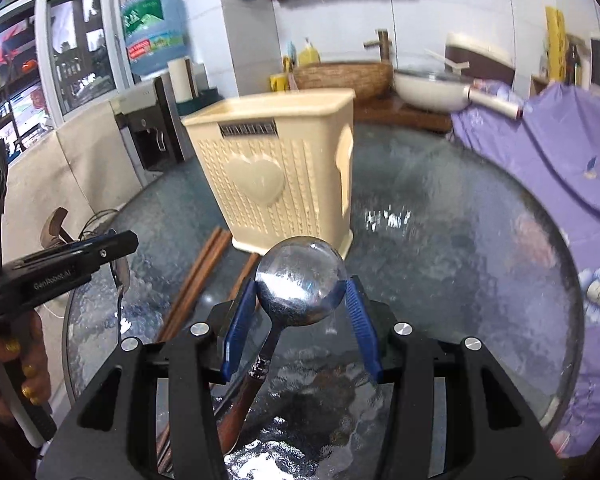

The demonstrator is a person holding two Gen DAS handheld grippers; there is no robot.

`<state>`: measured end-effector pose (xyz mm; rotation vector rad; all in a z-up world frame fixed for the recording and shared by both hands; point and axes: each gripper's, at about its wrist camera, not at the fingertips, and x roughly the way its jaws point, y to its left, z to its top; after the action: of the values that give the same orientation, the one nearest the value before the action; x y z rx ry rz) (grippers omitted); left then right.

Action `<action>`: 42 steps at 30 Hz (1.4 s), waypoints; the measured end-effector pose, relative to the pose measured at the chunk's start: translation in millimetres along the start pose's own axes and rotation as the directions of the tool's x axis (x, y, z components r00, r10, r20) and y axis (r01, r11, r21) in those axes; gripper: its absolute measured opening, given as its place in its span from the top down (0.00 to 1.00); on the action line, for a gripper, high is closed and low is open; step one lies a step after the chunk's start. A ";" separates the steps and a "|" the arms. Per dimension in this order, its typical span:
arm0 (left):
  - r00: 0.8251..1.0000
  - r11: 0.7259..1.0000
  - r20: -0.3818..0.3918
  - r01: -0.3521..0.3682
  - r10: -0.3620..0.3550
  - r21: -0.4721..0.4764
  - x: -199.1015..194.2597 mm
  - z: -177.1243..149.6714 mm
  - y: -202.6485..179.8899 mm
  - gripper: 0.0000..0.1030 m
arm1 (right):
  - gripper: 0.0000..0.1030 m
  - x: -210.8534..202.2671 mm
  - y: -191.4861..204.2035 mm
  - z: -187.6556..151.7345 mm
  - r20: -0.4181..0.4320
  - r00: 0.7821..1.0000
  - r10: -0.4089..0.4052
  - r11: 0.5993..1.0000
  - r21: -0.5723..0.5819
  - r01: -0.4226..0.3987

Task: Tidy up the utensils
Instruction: 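Lift both held spoons and carry them over the cream utensil holder, then lower both spoons into the holder and open both tools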

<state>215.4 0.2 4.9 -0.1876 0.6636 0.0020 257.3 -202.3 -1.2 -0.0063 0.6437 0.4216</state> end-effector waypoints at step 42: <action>0.950 0.979 0.251 0.160 -0.187 0.125 -59.6 119.0 -34.4 0.69 | 0.54 -66.4 25.0 124.0 0.207 0.978 0.006 0.988 -0.150 0.025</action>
<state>243.4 -9.5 139.1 -0.1426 0.3802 -0.1745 272.0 -188.0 140.1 -0.1092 0.4047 0.4547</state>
